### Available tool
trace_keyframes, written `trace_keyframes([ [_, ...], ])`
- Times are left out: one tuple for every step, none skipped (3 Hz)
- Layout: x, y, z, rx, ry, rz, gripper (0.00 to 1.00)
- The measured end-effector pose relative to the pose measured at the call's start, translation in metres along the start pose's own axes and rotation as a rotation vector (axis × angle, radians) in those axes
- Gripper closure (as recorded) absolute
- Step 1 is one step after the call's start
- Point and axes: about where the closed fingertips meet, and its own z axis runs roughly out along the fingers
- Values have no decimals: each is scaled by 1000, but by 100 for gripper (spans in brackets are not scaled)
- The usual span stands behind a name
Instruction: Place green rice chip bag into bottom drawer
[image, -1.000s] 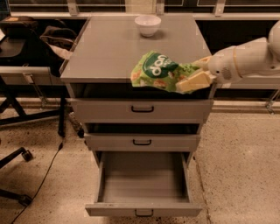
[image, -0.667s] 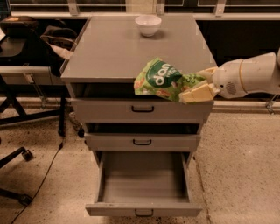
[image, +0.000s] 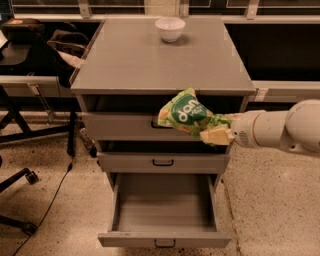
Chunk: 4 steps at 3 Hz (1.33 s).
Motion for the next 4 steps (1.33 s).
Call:
trace_keyframes([
  [-9,-13,1,58,-42,12,100],
  [-10,-13,1,57,-43,10,100],
  [-10,1,1,60,-73,-27,100],
  [14,13,11,44,-56,-5,100],
])
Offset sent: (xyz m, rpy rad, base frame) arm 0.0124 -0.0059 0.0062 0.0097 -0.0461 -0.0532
